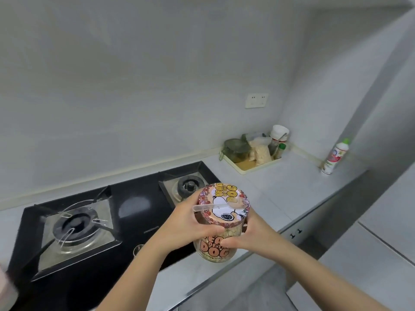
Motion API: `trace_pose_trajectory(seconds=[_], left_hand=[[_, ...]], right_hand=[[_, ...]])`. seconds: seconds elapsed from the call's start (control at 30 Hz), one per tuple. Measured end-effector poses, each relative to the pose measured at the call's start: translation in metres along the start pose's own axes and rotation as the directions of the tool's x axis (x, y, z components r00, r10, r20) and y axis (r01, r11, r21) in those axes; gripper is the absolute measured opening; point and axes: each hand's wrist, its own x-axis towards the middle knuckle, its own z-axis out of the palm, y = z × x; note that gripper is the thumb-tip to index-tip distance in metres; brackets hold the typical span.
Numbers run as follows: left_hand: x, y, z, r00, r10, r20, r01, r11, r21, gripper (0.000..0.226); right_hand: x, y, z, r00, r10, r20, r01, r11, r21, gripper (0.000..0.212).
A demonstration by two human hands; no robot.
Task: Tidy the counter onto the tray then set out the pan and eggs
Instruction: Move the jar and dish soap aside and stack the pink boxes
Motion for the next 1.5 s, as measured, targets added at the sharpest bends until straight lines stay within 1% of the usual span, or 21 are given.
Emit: trace_pose_trajectory(seconds=[0.2, 0.33, 0.43, 0.53, 0.6, 0.7, 0.83, 0.9, 1.03, 1.2, 1.3, 1.4, 1.5], left_hand=[[0.119, -0.019, 0.054, 0.991, 0.025, 0.133, -0.022, 0.999, -0.026, 0.079], [0.205, -0.031, 0.092, 0.976, -0.008, 0.217, 0.025, 0.997, -0.074, 0.081], [0.271, -0.039, 0.123, 0.951, -0.035, 0.307, 0.075, 0.99, -0.12, 0.078], [0.321, -0.049, 0.149, 0.92, -0.05, 0.389, 0.111, 0.984, -0.136, 0.081], [0.349, -0.056, 0.162, 0.901, -0.061, 0.429, 0.128, 0.983, -0.13, 0.084], [0.392, -0.072, 0.183, 0.88, -0.066, 0.47, 0.152, 0.977, -0.147, 0.083], [0.436, -0.094, 0.212, 0.898, -0.057, 0.437, 0.113, 0.988, -0.104, 0.089], [0.458, -0.105, 0.223, 0.908, -0.056, 0.414, 0.09, 0.994, -0.062, 0.092], [0.513, -0.124, 0.249, 0.913, -0.103, 0.394, 0.132, 0.99, -0.047, 0.088], [0.59, -0.133, 0.286, 0.911, -0.165, 0.377, 0.2, 0.978, -0.057, 0.081], [0.644, -0.142, 0.31, 0.903, -0.182, 0.389, 0.211, 0.977, -0.033, 0.08], [0.689, -0.146, 0.33, 0.906, -0.159, 0.393, 0.166, 0.986, 0.015, 0.082], [0.724, -0.153, 0.347, 0.906, -0.156, 0.394, 0.165, 0.986, 0.011, 0.078]], right_hand=[[0.036, 0.055, -0.087, 0.991, 0.029, -0.132, -0.029, 1.0, -0.003, 0.088], [0.061, 0.091, -0.152, 0.975, 0.096, -0.199, -0.097, 0.995, 0.007, 0.086], [0.082, 0.118, -0.2, 0.953, 0.131, -0.273, -0.13, 0.991, 0.024, 0.084], [0.097, 0.147, -0.234, 0.927, 0.172, -0.333, -0.172, 0.985, 0.03, 0.085], [0.107, 0.167, -0.251, 0.914, 0.197, -0.354, -0.195, 0.98, 0.043, 0.086], [0.129, 0.2, -0.278, 0.898, 0.222, -0.38, -0.21, 0.975, 0.074, 0.088], [0.155, 0.242, -0.308, 0.893, 0.236, -0.382, -0.213, 0.972, 0.101, 0.088], [0.17, 0.26, -0.324, 0.901, 0.245, -0.359, -0.217, 0.969, 0.117, 0.086], [0.208, 0.304, -0.369, 0.907, 0.26, -0.331, -0.226, 0.964, 0.139, 0.092], [0.253, 0.356, -0.439, 0.901, 0.272, -0.338, -0.223, 0.958, 0.178, 0.096], [0.282, 0.388, -0.481, 0.891, 0.277, -0.359, -0.217, 0.956, 0.198, 0.096], [0.304, 0.412, -0.515, 0.871, 0.288, -0.399, -0.218, 0.953, 0.212, 0.099], [0.321, 0.431, -0.541, 0.844, 0.299, -0.444, -0.214, 0.949, 0.231, 0.098]])
